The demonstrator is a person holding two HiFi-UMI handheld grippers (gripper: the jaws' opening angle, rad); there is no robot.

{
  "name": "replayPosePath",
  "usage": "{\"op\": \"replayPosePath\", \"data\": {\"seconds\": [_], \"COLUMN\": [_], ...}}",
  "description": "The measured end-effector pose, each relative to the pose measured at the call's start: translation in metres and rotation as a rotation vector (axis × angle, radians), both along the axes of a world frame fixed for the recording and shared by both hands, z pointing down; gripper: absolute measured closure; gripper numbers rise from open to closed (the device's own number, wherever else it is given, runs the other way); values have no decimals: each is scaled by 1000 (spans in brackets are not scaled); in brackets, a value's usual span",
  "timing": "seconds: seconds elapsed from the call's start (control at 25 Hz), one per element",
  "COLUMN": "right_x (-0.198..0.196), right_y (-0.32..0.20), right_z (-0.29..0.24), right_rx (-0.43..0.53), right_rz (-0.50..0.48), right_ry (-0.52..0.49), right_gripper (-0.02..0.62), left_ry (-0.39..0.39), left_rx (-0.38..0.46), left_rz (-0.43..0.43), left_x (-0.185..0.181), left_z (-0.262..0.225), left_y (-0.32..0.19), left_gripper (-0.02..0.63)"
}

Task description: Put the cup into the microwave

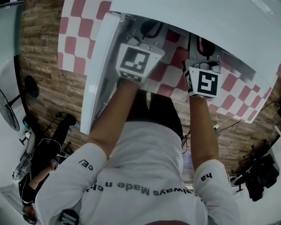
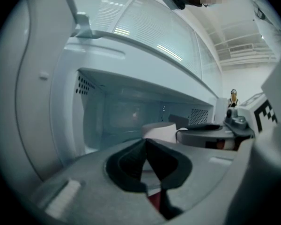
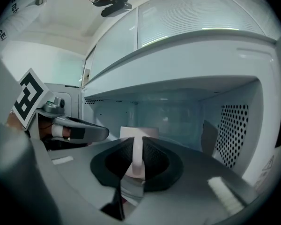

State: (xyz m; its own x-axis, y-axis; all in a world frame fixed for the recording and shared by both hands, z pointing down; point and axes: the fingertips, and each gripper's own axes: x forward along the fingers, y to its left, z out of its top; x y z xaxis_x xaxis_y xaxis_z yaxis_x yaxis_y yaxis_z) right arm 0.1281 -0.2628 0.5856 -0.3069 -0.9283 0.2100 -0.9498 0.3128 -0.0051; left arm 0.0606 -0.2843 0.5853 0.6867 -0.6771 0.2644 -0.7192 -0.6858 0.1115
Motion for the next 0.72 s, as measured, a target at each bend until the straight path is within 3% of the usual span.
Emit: {"op": "replayPosePath", "data": {"seconds": [0.36, 0.72], "right_x": [-1, 1], "right_y": [-1, 10], "right_z": [6, 27], "right_rx": [-2, -83], "right_rz": [-12, -19], "right_ry": [11, 18], "right_gripper": [548, 545], "left_ry": [-8, -21], "left_rx": [-12, -38], "left_rz": [6, 24], "left_x": [0, 0], "left_z": [5, 4], "left_y": [1, 17], "left_gripper": [603, 603]}}
